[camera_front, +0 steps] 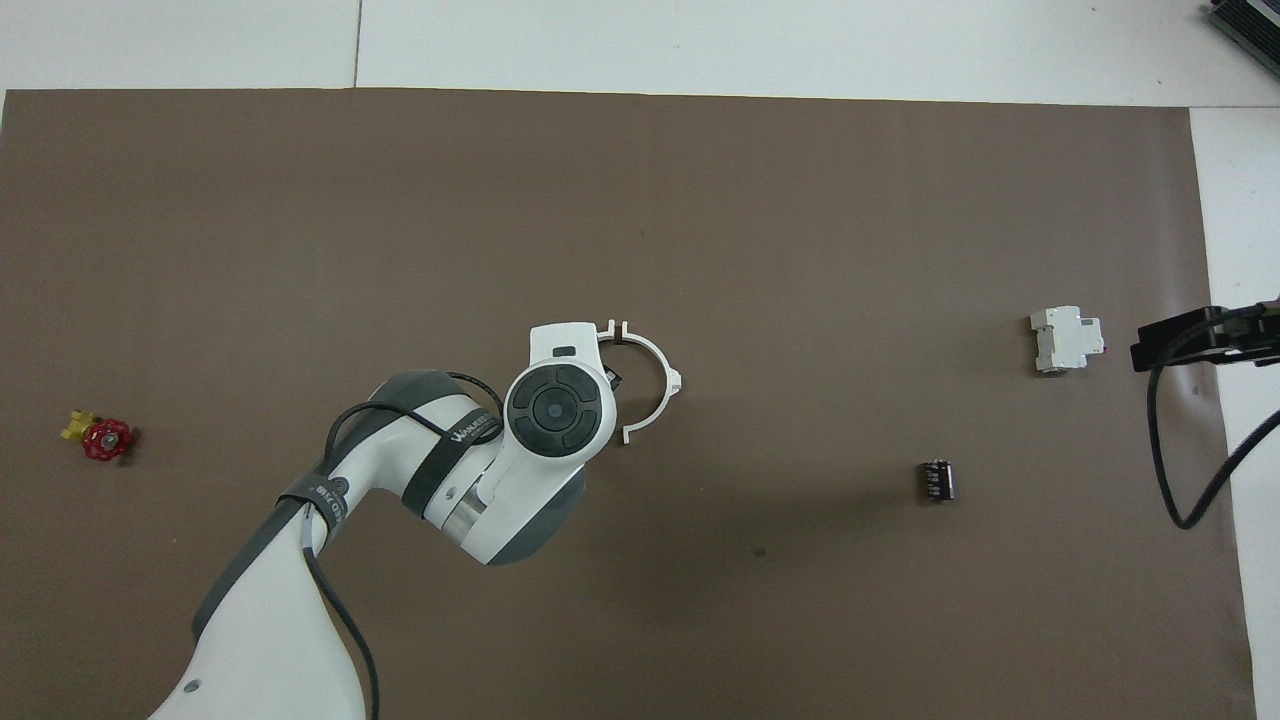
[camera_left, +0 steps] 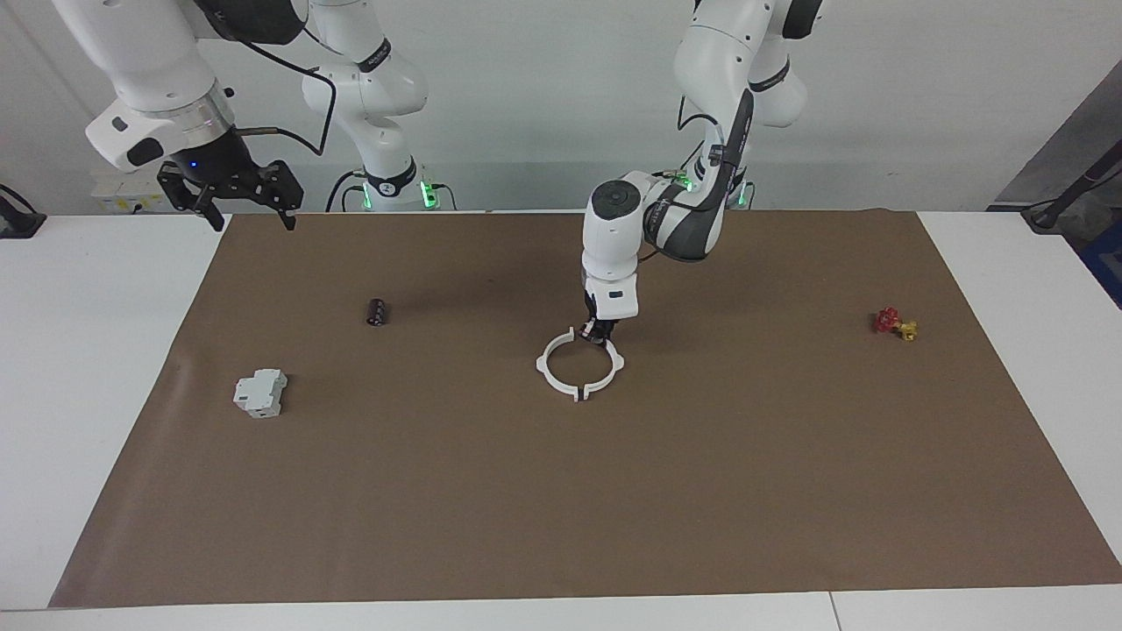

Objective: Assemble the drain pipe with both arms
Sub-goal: 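Press the held half-ring onto the centered half-ring with the left gripper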

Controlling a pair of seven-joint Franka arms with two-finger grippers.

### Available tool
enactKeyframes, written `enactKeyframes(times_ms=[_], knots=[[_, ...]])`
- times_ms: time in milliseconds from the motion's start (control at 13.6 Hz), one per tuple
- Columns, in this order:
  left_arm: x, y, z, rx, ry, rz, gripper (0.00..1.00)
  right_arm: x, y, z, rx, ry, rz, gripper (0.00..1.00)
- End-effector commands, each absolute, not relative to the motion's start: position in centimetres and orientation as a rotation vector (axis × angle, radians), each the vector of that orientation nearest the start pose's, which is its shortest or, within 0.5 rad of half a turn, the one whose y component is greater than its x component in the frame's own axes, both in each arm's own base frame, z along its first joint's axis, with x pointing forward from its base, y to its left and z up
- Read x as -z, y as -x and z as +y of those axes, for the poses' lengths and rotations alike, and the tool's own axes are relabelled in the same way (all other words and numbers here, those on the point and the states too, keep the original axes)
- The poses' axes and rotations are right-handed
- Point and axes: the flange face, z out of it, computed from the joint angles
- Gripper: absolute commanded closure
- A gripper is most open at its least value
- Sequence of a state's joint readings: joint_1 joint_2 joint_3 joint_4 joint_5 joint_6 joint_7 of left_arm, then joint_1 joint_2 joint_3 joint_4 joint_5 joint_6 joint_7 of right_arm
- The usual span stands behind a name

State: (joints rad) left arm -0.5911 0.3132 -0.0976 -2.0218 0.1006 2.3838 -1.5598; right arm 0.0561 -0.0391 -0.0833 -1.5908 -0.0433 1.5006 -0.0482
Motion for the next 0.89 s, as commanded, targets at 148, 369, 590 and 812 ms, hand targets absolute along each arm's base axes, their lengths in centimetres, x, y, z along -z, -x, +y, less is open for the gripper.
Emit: enactKeyframes(times_ms=[148, 369, 590, 812], knots=[[-29.59, -46.45, -38.88, 0.126, 2.898, -1.285, 1.00, -63.50, -53.04, -2.28, -0.083, 3.183, -0.004, 0.00], [-29.73, -46.05, -39.52, 0.128, 2.895, -1.305, 1.00, -63.50, -53.04, -2.28, -0.083, 3.183, -0.004, 0.00], [-29.74, -45.99, -39.59, 0.128, 2.888, -1.323, 1.00, -63.50, -53.04, -2.28, -0.083, 3.183, -0.004, 0.00], [-29.76, -46.07, -39.54, 0.130, 2.889, -1.326, 1.00, -63.50, -53.04, -2.28, -0.083, 3.183, -0.004, 0.00]])
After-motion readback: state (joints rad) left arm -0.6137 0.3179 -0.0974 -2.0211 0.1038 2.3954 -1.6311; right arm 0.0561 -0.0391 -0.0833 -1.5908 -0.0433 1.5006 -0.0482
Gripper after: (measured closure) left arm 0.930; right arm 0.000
